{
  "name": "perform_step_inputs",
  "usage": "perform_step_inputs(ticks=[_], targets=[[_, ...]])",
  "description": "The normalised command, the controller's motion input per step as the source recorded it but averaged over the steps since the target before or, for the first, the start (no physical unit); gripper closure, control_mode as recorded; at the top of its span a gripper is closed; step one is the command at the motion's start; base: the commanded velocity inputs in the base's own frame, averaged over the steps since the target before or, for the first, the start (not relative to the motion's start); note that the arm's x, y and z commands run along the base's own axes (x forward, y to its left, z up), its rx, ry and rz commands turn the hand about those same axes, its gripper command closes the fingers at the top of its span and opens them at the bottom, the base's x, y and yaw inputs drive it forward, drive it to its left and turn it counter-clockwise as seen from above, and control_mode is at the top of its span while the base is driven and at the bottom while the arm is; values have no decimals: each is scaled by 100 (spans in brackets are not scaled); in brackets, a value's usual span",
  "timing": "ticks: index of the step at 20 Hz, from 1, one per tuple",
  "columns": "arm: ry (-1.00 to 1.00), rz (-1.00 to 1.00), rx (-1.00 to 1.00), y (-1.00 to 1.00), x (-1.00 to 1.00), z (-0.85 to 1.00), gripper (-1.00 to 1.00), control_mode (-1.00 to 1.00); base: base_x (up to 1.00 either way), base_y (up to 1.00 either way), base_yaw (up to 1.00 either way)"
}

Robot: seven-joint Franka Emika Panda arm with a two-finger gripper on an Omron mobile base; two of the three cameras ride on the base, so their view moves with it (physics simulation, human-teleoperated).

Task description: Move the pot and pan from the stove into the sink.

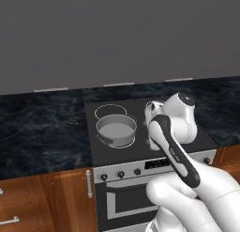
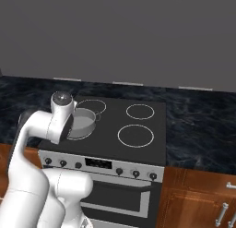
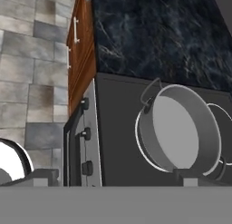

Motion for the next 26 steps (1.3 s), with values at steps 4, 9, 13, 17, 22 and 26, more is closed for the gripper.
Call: perform_step_inputs(ticks=[4,9,13,17,22,26], targets=[[0,1,-5,10,39,-17,-100,-100,0,0,0],[0,1,-5,10,48,-20,-100,-100,0,0,0],[1,2,-6,11,47,-25,-100,-100,0,0,0],[6,4,-8,14,50,-31,-100,-100,0,0,0],[8,5,-10,17,53,-36,-100,-100,0,0,0],[9,5,-10,17,56,-34,-100,-100,0,0,0]])
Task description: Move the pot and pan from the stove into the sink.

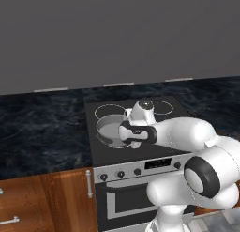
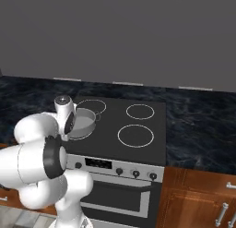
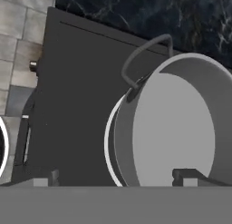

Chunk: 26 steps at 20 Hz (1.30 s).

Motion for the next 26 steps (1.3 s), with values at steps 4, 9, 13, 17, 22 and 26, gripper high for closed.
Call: perform_step_inputs(ticks=[4,9,13,17,22,26], targets=[[8,5,-8,14,59,-30,-100,-100,0,0,0],[8,6,-11,9,46,-40,-100,-100,0,0,0],[7,8,-12,1,24,-48,-100,-100,0,0,0],[2,8,-11,0,5,-53,-100,-100,0,0,0],[0,2,-3,0,0,-27,-100,-100,0,0,0],[0,0,0,0,0,-2,100,-100,0,0,0]])
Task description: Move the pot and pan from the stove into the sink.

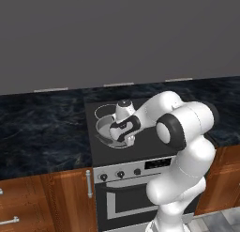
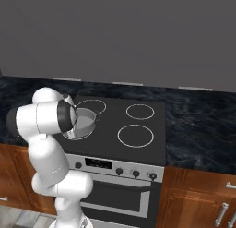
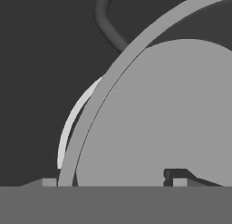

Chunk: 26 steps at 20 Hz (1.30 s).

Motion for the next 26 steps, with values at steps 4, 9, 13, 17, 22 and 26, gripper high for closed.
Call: perform_step_inputs(ticks=[4,9,13,17,22,26], targets=[[0,0,0,0,0,0,100,-100,0,0,0],[-2,0,0,0,0,15,100,-100,0,0,0],[-1,-2,2,0,0,40,100,-100,0,0,0],[0,-4,2,0,0,60,100,-100,0,0,0],[0,-2,0,0,-3,70,100,-100,0,0,0],[2,0,0,-3,-29,69,100,-100,0,0,0]])
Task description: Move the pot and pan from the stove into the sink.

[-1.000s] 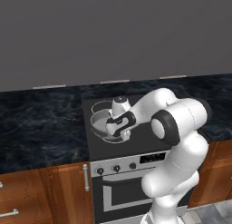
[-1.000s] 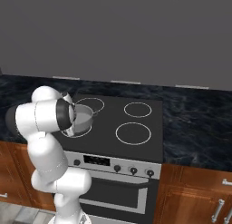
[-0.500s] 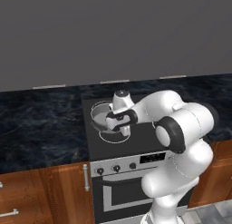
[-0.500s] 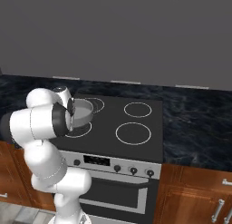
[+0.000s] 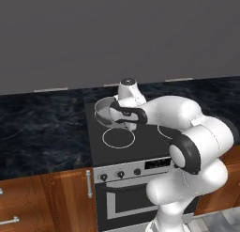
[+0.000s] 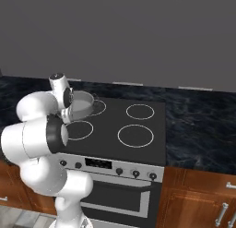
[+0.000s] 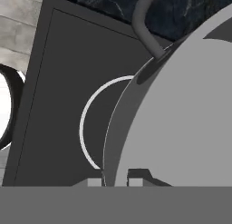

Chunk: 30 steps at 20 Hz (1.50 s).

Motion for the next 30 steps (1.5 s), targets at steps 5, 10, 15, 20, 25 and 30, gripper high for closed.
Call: perform_step_inputs(ticks=[5,10,15,20,25,30], targets=[[3,1,0,-1,-60,59,100,-100,0,0,0],[0,8,-1,0,-92,45,100,-100,0,0,0],[-6,10,0,-7,-100,24,100,-100,0,0,0],[-11,13,0,-7,-92,15,100,-100,0,0,0],[-16,14,0,-6,-81,8,100,-100,0,0,0],[-18,9,0,0,-59,5,100,-100,0,0,0]])
